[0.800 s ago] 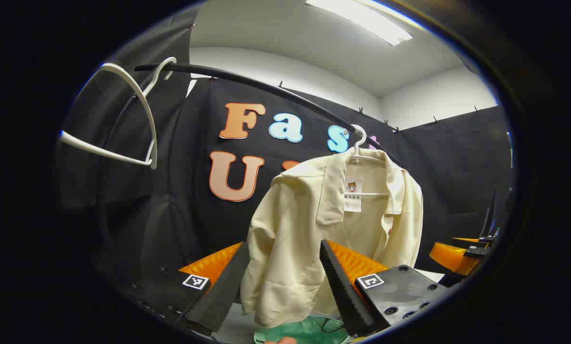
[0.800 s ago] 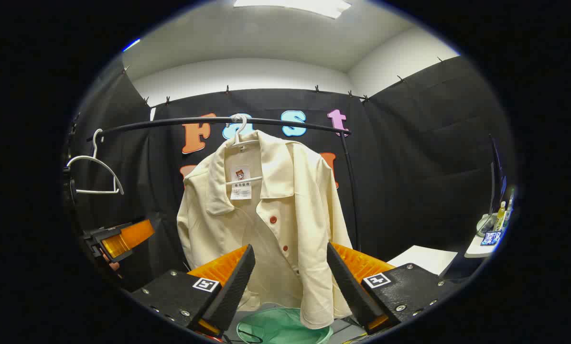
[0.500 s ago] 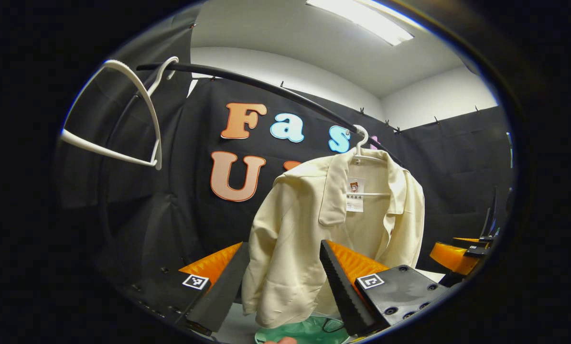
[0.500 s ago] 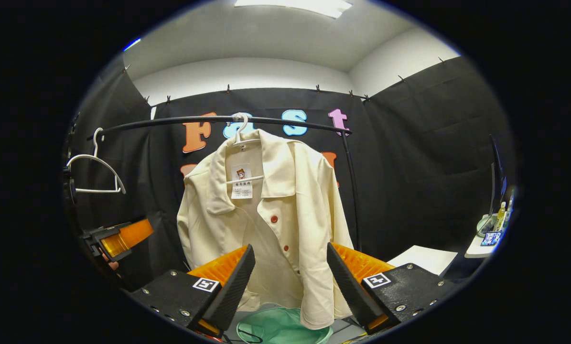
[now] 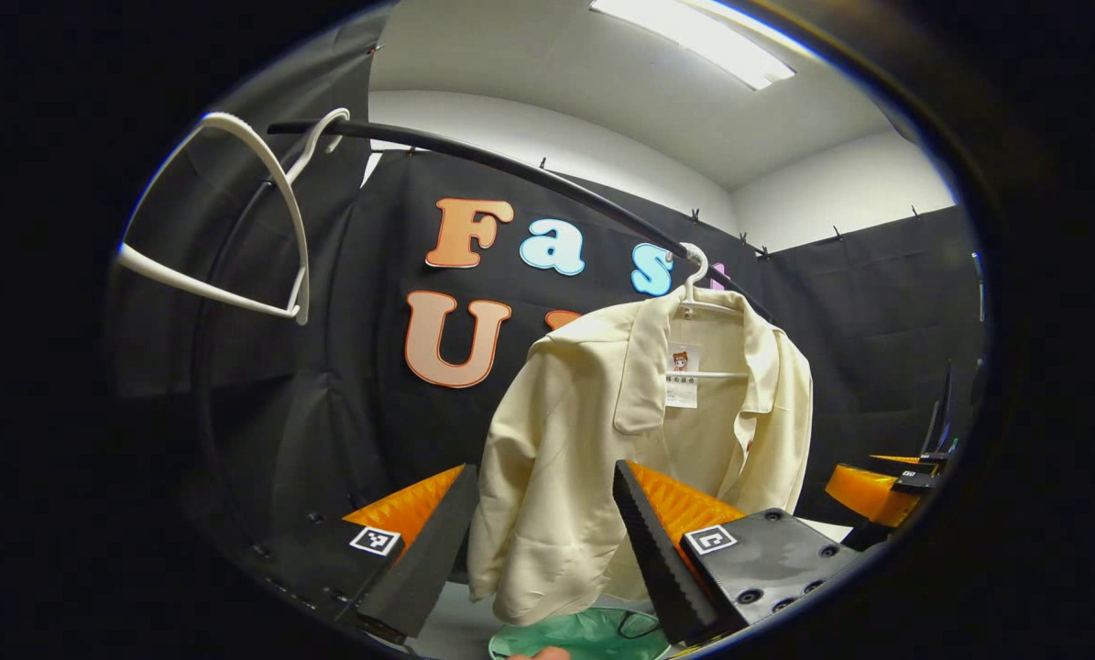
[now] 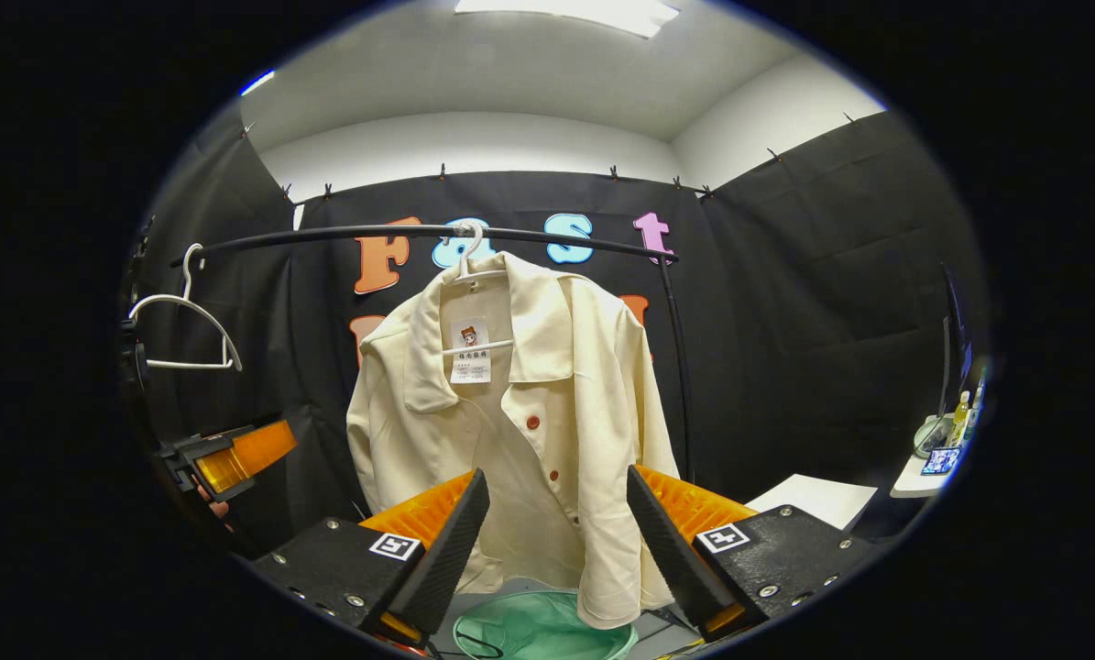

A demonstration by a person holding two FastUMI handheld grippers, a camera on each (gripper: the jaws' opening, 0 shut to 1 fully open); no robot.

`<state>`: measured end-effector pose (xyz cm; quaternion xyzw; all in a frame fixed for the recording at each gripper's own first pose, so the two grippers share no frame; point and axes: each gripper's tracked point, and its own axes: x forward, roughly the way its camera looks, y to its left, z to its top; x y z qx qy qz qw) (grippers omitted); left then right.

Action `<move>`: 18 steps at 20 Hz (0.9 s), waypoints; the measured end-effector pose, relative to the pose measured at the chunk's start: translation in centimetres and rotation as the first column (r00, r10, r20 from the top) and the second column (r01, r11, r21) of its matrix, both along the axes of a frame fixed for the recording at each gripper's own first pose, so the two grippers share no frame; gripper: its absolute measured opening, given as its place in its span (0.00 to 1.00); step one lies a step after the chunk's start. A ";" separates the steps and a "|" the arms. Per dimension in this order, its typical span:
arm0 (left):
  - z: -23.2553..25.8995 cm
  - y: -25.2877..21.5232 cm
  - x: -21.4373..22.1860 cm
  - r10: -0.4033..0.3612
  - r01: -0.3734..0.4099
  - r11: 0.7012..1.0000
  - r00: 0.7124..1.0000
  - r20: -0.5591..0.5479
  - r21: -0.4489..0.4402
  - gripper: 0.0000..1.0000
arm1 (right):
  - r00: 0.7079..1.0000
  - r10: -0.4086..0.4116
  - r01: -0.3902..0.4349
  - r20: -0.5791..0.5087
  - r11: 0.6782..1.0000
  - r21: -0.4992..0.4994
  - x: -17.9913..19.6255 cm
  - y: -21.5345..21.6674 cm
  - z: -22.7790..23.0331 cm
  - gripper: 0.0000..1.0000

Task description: Grasp the clothes on the hanger with both hands and then place them into the laundry hamper below.

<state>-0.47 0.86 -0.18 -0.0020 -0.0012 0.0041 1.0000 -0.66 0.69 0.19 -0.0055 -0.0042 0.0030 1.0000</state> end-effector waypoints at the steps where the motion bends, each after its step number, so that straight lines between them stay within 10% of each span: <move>1: 0.0 0.0 -0.2 0.001 -0.001 1.000 1.000 0.001 -0.002 0.97 | 1.000 -0.001 0.001 0.001 1.000 0.001 0.0 0.0 0.0 0.94; 18: 0.6 1.6 -1.7 0.028 -0.028 1.000 1.000 0.012 0.000 0.96 | 0.999 0.029 -0.027 0.037 0.999 -0.044 5.6 1.3 1.3 0.94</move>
